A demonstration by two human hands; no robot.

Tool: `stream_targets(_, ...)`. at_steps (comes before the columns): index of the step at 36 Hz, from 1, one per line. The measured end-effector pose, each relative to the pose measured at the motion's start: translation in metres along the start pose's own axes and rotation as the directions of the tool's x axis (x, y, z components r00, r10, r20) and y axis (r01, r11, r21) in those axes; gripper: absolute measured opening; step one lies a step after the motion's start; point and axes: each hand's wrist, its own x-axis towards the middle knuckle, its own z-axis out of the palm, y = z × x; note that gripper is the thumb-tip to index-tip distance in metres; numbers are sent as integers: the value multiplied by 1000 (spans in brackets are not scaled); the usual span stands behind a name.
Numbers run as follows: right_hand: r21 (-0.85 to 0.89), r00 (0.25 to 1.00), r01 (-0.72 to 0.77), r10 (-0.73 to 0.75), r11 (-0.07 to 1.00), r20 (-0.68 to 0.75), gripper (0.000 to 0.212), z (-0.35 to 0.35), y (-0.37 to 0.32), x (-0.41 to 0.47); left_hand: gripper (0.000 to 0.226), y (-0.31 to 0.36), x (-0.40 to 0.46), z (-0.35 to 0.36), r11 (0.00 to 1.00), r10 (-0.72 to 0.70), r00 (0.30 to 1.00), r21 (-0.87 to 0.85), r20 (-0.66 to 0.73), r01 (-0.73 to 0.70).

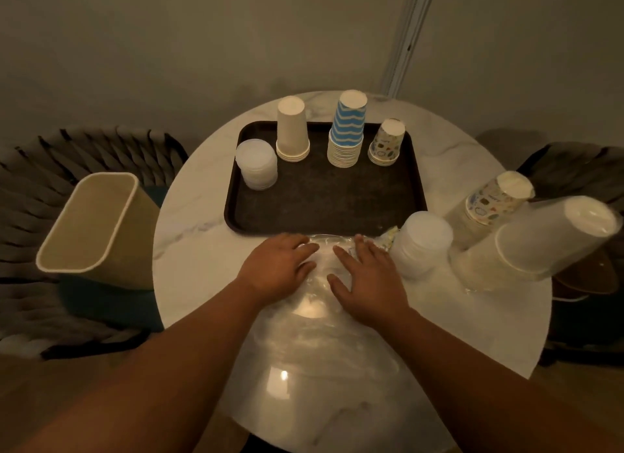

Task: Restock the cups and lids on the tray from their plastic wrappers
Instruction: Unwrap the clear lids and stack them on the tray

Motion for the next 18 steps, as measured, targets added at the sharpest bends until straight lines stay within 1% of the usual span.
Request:
stream_targets(2,131,984,25,-1,991,-179,65,-10,0,-4,50,18,11,-3,998,13,998,-68,-54,-17)
stream_targets(3,199,962,36,20,979,-273,64,-16,2,-6,47,27,18,-5,994,-2,998,-111,-71,-6)
stream_targets(4,257,928,53,48,965,-369,62,-23,5,-6,46,36,24,-7,988,-17,996,-154,-89,3)
stream_targets(6,348,835,77,130,934,-535,57,-39,14,-7,42,55,36,-9,968,-56,991,-251,-124,23)
stream_targets(8,429,731,70,246,901,-636,56,-54,27,-7,37,73,50,-12,920,-126,983,-386,-133,65)
stream_targets(10,511,653,58,354,858,-669,55,-63,43,-10,36,91,63,-14,848,-216,971,-513,-103,134)
stream_targets(11,547,641,50,393,835,-659,55,-64,50,-11,38,99,69,-14,815,-256,964,-552,-75,173)
stream_targets(13,575,664,35,411,817,-625,52,-63,60,-14,41,110,80,-10,773,-308,951,-592,-40,226)
stream_targets(15,551,689,45,374,833,-621,48,-58,66,-16,44,118,89,-5,754,-332,943,-608,-28,247)
stream_targets(18,478,676,52,321,877,-664,43,-52,74,-22,46,127,97,4,731,-353,935,-632,-26,259)
